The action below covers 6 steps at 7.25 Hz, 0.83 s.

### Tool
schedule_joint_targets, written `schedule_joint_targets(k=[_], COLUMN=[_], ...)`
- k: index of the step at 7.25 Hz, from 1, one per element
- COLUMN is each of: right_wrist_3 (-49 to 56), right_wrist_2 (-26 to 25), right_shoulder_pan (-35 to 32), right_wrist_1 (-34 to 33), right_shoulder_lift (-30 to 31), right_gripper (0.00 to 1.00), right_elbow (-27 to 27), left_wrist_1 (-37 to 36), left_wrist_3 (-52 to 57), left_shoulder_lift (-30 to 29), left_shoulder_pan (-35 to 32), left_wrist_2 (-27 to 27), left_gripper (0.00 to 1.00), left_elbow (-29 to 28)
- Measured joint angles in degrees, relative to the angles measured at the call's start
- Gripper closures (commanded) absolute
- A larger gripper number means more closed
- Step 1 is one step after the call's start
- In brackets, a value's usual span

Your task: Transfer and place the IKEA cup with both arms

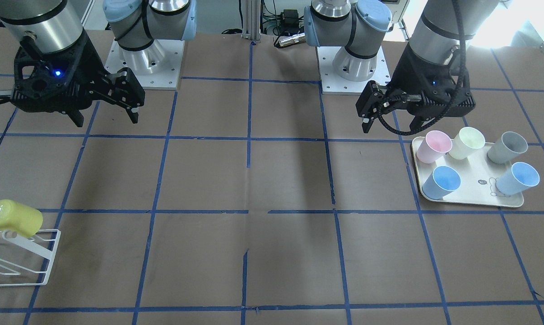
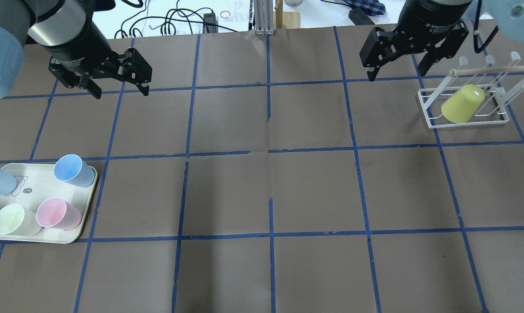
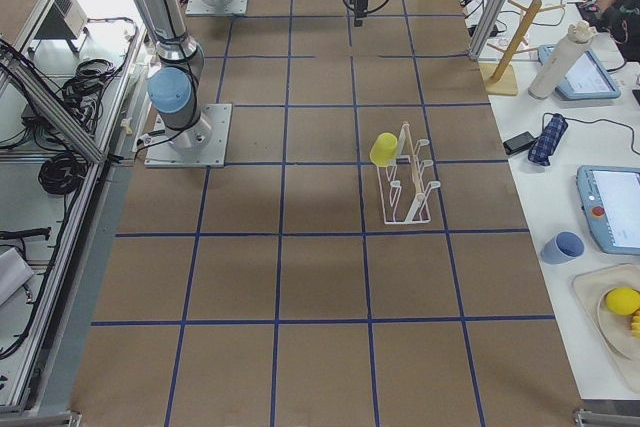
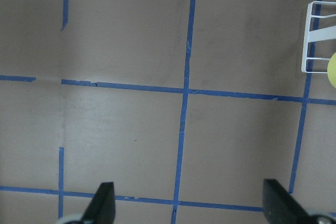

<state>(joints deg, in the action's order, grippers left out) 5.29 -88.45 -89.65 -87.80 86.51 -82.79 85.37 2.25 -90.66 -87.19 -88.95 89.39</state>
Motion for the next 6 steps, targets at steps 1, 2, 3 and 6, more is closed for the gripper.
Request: schedule_joint_targets(k=[1, 2, 3, 6], right_wrist_3=[0.0, 0.0, 0.0, 0.0], right_wrist_2=[0.0, 0.0, 0.0, -0.1], right_shoulder_pan=[0.0, 0.0, 0.0, 0.0], right_wrist_1=[0.0, 0.1, 0.1, 0.0], right_shoulder_lift=[0.0, 0.1, 0.1, 0.1], right_gripper=[0.0, 0.0, 0.0, 0.0], right_elbow=[0.0, -0.1, -0.1, -0.1], left_wrist_1=[0.0, 0.0, -0.1, 0.0], left_wrist_3=[0.0, 0.0, 0.0, -0.1], left_shoulder_lift=[-0.1, -0.2, -0.3, -0.2], left_shoulder_pan=[0.0, 0.0, -0.1, 0.0], left_wrist_2=[0.0, 0.1, 0.6, 3.3], left_gripper=[0.0, 0.0, 0.0, 0.0], left_elbow=[0.0, 0.0, 0.0, 0.1])
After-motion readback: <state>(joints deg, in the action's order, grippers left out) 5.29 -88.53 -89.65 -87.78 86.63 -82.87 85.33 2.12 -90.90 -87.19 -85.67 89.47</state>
